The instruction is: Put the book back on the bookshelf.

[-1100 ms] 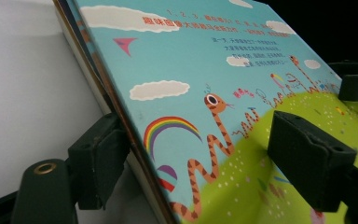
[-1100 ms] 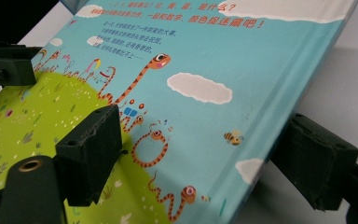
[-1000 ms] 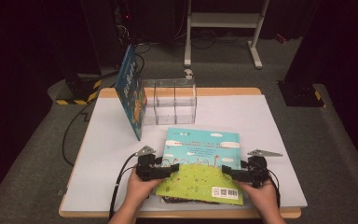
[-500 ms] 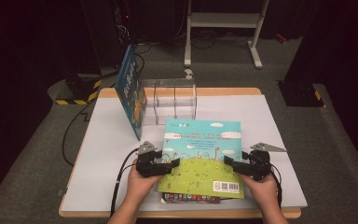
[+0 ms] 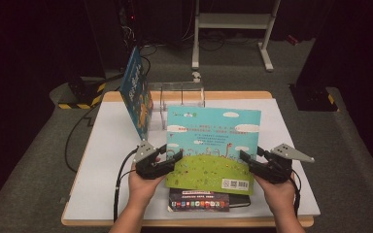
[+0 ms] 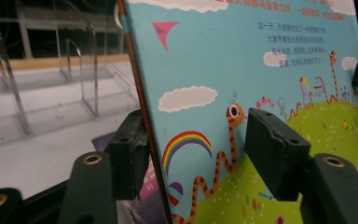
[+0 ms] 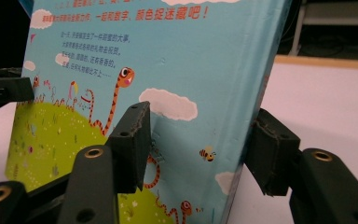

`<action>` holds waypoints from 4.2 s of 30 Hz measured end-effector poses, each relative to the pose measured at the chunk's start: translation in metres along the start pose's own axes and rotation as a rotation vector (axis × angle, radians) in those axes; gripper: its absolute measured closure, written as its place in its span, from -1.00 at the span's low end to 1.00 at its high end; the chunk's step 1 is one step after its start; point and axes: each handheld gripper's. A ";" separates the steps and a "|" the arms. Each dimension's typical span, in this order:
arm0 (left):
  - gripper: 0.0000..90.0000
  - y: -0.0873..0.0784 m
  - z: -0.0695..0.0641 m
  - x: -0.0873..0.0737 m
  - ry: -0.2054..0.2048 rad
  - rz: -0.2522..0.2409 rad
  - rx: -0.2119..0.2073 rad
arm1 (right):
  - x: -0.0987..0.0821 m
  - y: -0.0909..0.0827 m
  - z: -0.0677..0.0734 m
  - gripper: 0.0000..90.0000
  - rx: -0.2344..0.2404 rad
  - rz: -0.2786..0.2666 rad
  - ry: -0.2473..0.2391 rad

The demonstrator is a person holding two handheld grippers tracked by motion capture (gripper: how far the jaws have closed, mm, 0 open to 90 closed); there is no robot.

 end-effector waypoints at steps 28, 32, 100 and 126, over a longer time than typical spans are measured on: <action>0.03 0.013 0.003 0.013 0.153 -0.139 0.061 | 0.023 0.002 0.006 0.05 -0.079 -0.142 -0.102; 0.01 0.006 -0.001 0.008 0.177 -0.157 0.053 | 0.016 -0.007 0.009 0.06 -0.055 -0.150 -0.113; 0.00 -0.049 0.037 -0.018 0.041 -0.125 0.147 | 0.061 0.057 0.101 0.78 0.165 -0.153 -0.240; 0.01 -0.002 0.009 -0.011 0.036 -0.077 0.095 | 0.013 0.030 0.123 0.31 0.426 -0.091 -0.279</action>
Point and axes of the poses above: each handheld gripper's, and its own axes: y roughly forward along the jaws, x roughly out of its top, z roughly to its left, and after that the axes turned 6 degrees about -y, right-handed
